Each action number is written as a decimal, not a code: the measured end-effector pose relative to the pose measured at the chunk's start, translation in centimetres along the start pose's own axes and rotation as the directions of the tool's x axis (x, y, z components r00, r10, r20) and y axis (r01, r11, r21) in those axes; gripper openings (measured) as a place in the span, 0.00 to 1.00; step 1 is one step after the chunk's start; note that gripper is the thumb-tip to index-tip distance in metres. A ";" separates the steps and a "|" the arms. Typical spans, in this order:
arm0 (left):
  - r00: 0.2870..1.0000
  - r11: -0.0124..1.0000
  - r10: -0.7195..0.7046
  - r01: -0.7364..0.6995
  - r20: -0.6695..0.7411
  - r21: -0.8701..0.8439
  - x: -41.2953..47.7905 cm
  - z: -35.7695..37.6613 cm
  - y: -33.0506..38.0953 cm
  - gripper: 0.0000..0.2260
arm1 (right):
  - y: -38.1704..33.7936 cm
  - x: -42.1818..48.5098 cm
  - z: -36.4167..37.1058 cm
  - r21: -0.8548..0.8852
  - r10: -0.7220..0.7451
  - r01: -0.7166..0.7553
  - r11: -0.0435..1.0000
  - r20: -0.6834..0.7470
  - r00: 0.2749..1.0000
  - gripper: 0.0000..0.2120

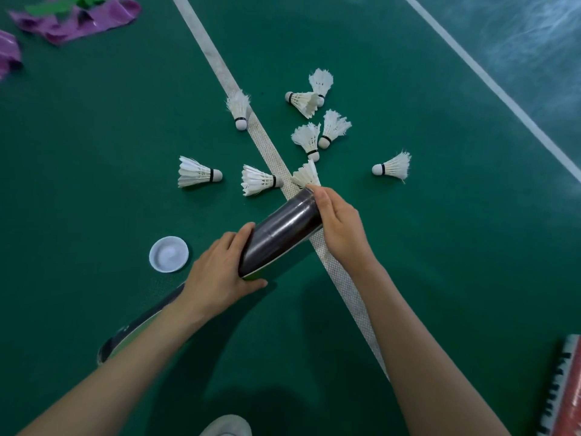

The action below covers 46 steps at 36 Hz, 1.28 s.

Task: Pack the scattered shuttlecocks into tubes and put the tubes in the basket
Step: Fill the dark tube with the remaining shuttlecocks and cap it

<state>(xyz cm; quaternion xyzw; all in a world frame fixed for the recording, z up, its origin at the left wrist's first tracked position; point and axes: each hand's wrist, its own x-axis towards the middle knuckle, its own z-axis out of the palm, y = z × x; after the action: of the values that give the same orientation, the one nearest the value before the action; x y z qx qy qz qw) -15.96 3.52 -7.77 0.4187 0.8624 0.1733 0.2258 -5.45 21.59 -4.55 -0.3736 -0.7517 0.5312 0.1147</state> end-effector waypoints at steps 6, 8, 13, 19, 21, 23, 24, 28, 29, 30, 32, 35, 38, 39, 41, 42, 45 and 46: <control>0.993 0.991 -0.117 0.114 0.036 0.076 1.4 0.0 -1.0 0.45 | 0.8 2.2 1.3 0.069 0.058 -0.058 0.996 -0.004 0.998 0.17; 0.985 0.984 -0.166 0.163 0.051 0.068 2.1 0.0 -1.5 0.44 | 1.5 3.6 1.7 -0.001 0.071 -0.071 0.997 -0.062 0.996 0.15; 0.971 0.971 -0.237 0.235 0.033 0.038 3.1 -0.2 -2.8 0.44 | 3.1 8.2 2.2 -0.523 -0.019 0.042 0.851 0.049 0.999 0.23; 0.967 0.968 -0.248 0.246 0.058 0.051 3.0 0.3 -3.7 0.43 | 1.8 11.1 3.3 -0.827 -0.120 0.227 0.515 0.192 0.974 0.27; 0.965 0.967 -0.252 0.249 0.070 0.050 2.9 0.4 -3.8 0.43 | 1.9 11.1 3.4 -0.856 -0.079 0.225 0.466 0.213 0.974 0.27; 0.965 0.967 -0.252 0.249 0.076 0.046 2.8 0.3 -4.0 0.44 | 2.4 10.6 3.3 -0.866 -0.047 0.238 0.440 0.243 0.969 0.28; 0.965 0.968 -0.251 0.249 0.076 0.042 2.8 0.3 -4.1 0.44 | 2.7 10.4 3.2 -0.870 -0.050 0.255 0.422 0.258 0.965 0.27; 0.969 0.972 -0.235 0.233 0.071 0.028 2.8 0.0 -4.1 0.45 | 3.3 9.2 2.7 -0.906 -0.146 0.288 0.311 0.254 0.956 0.22; 0.971 0.973 -0.230 0.229 0.070 0.027 2.8 -0.1 -4.1 0.45 | 3.3 9.0 2.5 -0.917 -0.150 0.282 0.282 0.248 0.957 0.20; 0.971 0.974 -0.227 0.226 0.070 0.024 2.8 -0.2 -4.0 0.45 | 3.3 8.8 2.3 -0.928 -0.141 0.275 0.249 0.247 0.959 0.18; 0.972 0.975 -0.224 0.223 0.068 0.014 2.7 -0.3 -3.9 0.45 | 3.1 8.5 1.7 -0.946 -0.108 0.256 0.198 0.238 0.965 0.14; 0.975 0.977 -0.212 0.211 0.065 0.014 2.7 -0.4 -3.3 0.46 | 3.1 8.1 0.7 -0.959 -0.076 0.219 0.179 0.208 0.975 0.11; 0.979 0.980 -0.197 0.196 0.051 0.019 2.7 -0.3 -2.4 0.47 | 3.5 7.5 -0.5 -0.965 -0.056 0.186 0.187 0.179 0.982 0.12; 0.981 0.982 -0.190 0.190 0.047 0.016 2.7 -0.3 -2.1 0.48 | 3.7 7.3 -0.9 -0.967 -0.061 0.177 0.186 0.168 0.984 0.12; 0.983 0.984 -0.179 0.179 0.046 0.006 2.7 -0.3 -1.6 0.48 | 4.2 6.8 -1.6 -0.968 -0.080 0.161 0.195 0.148 0.986 0.12; 0.983 0.984 -0.175 0.176 0.046 0.004 2.7 -0.3 -1.3 0.49 | 4.4 6.6 -1.9 -0.966 -0.096 0.155 0.206 0.138 0.986 0.12; 0.985 0.986 -0.168 0.168 0.049 0.001 2.6 -0.3 -0.5 0.48 | 4.9 6.1 -2.5 -0.941 -0.192 0.121 0.316 0.062 0.979 0.10; 0.985 0.986 -0.164 0.164 0.051 -0.001 2.5 -0.4 -0.2 0.48 | 4.8 5.9 -2.7 -0.916 -0.239 0.097 0.389 0.001 0.971 0.10</control>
<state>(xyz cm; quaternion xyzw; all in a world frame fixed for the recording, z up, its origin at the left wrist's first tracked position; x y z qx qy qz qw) -17.69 5.37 -8.19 0.3500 0.8875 0.1459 0.2619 -5.91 28.26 -9.02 -0.3315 -0.9434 -0.0032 -0.0046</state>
